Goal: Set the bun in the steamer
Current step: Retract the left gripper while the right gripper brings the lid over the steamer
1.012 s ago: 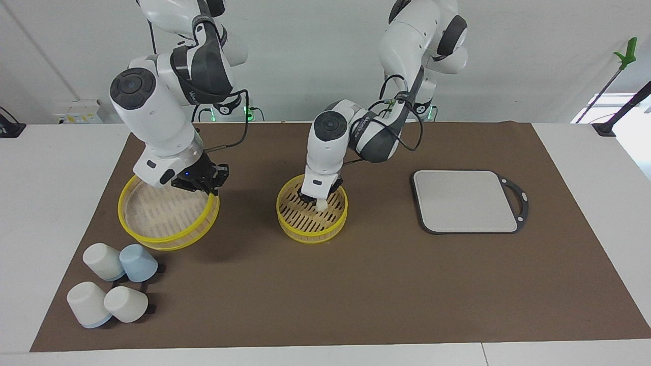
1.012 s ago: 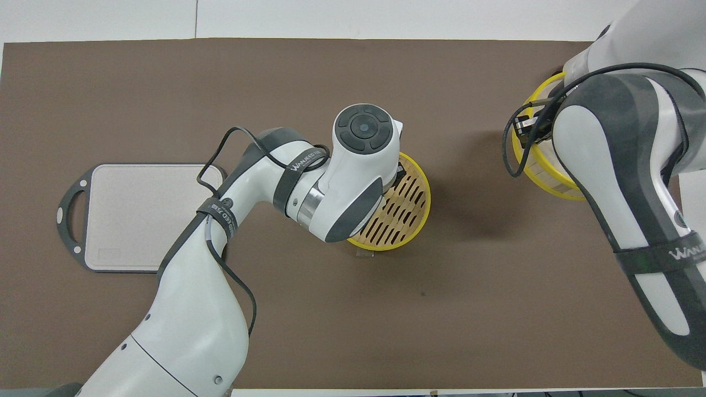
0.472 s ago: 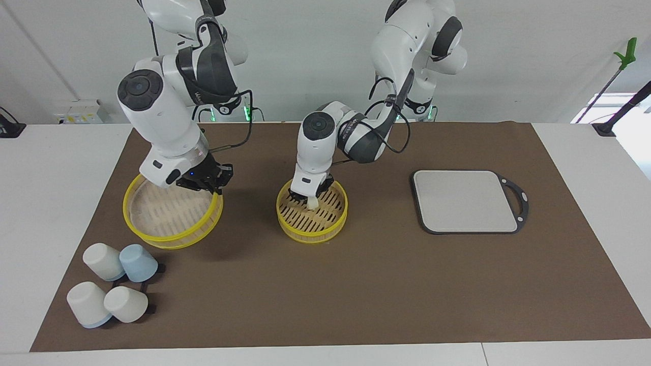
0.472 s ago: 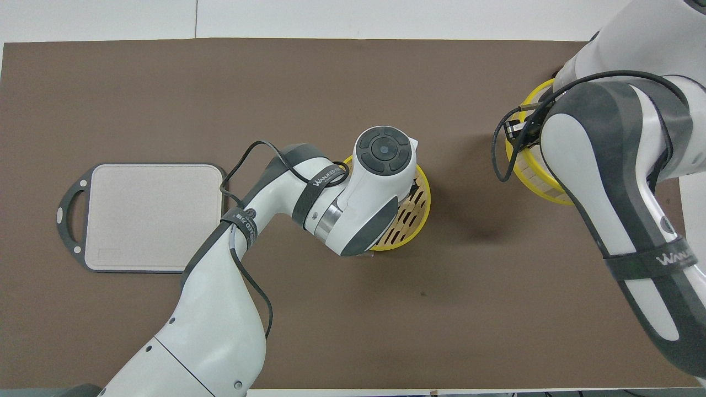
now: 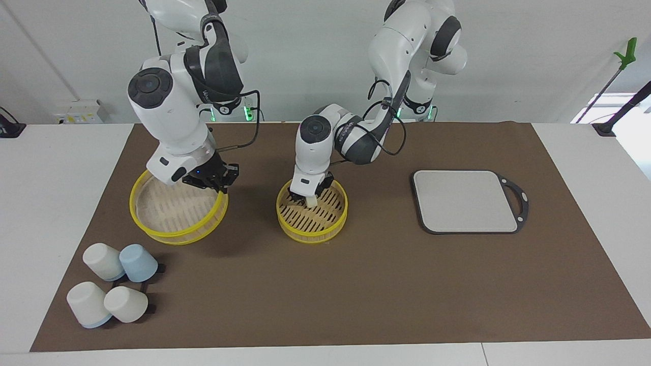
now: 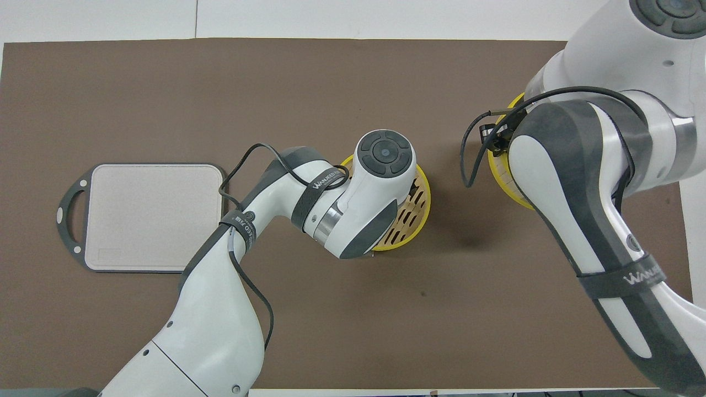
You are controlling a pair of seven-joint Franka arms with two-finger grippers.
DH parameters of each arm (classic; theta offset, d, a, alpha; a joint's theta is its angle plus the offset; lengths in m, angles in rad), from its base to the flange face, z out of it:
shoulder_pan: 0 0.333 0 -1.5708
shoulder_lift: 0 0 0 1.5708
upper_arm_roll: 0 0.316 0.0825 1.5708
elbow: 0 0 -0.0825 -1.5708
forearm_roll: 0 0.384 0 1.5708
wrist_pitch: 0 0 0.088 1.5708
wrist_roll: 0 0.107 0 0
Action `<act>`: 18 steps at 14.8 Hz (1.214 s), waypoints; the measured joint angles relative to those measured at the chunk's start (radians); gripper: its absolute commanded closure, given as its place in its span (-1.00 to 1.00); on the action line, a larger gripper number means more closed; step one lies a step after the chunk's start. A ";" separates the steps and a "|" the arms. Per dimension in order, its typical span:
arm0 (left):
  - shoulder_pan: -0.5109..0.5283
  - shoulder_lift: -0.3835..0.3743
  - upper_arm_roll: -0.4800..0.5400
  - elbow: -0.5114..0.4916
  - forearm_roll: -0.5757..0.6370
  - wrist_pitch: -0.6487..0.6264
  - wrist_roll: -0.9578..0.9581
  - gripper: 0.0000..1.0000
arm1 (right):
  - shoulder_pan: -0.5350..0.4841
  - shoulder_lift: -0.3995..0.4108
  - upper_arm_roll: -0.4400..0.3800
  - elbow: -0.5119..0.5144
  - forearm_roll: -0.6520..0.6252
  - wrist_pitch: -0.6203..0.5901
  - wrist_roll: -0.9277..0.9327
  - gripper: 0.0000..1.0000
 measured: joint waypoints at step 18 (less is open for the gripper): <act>0.722 -0.467 0.076 0.002 0.032 -0.502 0.919 -1.00 | 0.264 0.050 0.002 0.056 -0.016 0.078 0.458 1.00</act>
